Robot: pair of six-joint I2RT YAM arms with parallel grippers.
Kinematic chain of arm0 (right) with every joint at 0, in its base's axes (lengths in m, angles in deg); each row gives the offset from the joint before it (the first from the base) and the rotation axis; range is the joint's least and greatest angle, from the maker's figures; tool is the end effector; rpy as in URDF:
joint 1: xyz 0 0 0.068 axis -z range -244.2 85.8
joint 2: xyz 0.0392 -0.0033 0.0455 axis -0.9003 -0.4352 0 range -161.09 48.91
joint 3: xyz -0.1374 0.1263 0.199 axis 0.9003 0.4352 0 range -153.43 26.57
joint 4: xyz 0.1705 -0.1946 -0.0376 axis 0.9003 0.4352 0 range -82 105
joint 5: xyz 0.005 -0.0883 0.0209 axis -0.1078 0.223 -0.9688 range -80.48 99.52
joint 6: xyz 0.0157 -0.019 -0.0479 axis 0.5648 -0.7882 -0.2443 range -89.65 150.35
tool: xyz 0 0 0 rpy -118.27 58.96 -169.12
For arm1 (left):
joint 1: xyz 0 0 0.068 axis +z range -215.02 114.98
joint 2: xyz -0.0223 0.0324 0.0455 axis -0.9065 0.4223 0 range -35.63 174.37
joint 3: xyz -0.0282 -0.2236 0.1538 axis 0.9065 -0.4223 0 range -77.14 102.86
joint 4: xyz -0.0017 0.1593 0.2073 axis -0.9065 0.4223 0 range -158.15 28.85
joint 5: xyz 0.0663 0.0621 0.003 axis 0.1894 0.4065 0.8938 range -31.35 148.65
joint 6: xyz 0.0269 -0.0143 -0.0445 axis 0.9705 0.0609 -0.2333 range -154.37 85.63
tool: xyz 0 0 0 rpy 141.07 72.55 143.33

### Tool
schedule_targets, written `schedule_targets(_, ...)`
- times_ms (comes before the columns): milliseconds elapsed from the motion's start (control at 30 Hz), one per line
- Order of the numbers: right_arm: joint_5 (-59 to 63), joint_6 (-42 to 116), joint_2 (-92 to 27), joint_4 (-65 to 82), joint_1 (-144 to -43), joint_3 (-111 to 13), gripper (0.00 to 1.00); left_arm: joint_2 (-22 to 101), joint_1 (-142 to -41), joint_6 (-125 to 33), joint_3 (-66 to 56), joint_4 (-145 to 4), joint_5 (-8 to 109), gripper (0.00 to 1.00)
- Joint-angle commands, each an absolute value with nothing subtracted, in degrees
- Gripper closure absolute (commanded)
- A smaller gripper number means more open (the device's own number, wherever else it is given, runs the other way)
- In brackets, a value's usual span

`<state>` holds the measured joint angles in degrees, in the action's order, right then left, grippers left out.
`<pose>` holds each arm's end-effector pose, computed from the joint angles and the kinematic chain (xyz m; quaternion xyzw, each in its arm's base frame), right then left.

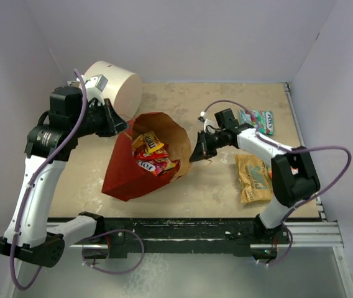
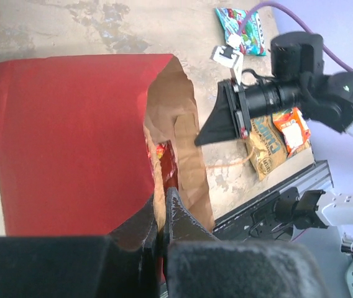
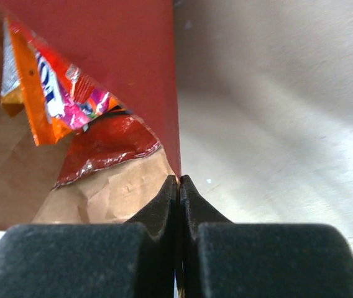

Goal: Take the snacks out of the paper bag

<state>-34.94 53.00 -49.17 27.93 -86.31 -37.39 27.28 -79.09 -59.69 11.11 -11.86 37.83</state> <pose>0.3167 0.1555 0.2068 -0.1126 0.8811 0.4415 0.1271 0.1787 -0.0579 0.4524 0.0047 0.8604 -0.3114 0.4033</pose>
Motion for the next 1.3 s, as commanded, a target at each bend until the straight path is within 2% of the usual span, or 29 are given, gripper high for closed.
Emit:
schedule_targets(0, -36.75, 61.41, -38.73, 21.97, -90.34, -34.57, 1.00, 31.37, -79.35, -61.83, 13.80, -19.65, 35.61, 1.00)
schedule_targets(167, -34.07, 69.27, -30.36, 9.42, -98.80, -32.14, 1.00, 35.64, -79.35, -62.99, 17.03, -23.97, 33.58, 1.00)
schedule_targets(233, -32.29, 69.08, -30.13, 6.66, -102.81, -32.07, 0.97, 36.41, -79.30, -63.17, 17.55, -23.20, 33.84, 1.00)
schedule_targets(400, -27.52, 62.54, -35.34, 14.10, -111.02, -36.94, 0.90, 32.97, -79.32, -63.25, 13.69, -19.84, 36.37, 1.00)
schedule_targets(500, -24.62, 61.30, -35.63, 16.11, -112.61, -37.07, 0.86, 30.91, -79.34, -62.76, 12.19, -17.31, 37.89, 1.00)
schedule_targets(667, -15.95, 59.83, -31.84, 22.56, -112.59, -36.51, 0.74, 29.56, -79.35, -63.43, 11.44, -16.52, 39.10, 1.00)
schedule_targets(800, -5.31, 56.68, -28.83, 29.68, -112.57, -38.22, 0.50, 29.53, -79.34, -63.25, 11.87, -16.70, 39.81, 1.00)
schedule_targets(867, -0.64, 54.53, -27.45, 33.48, -112.59, -39.33, 0.46, 29.75, -79.24, -63.04, 11.89, -16.71, 39.92, 1.00)
schedule_targets(1000, 7.15, 46.84, -23.08, 37.06, -112.70, -41.60, 0.43, 30.06, -79.24, -62.72, 11.92, -16.84, 40.41, 1.00)
schedule_targets(1100, 4.94, 42.23, -17.29, 30.72, -113.08, -39.37, 0.41, 30.41, -79.11, -62.35, 12.27, -16.90, 40.46, 1.00)
schedule_targets(1267, -4.01, 36.15, -10.98, 10.07, -117.38, -30.67, 0.37, 31.07, -78.63, -61.38, 13.02, -16.64, 40.37, 1.00)
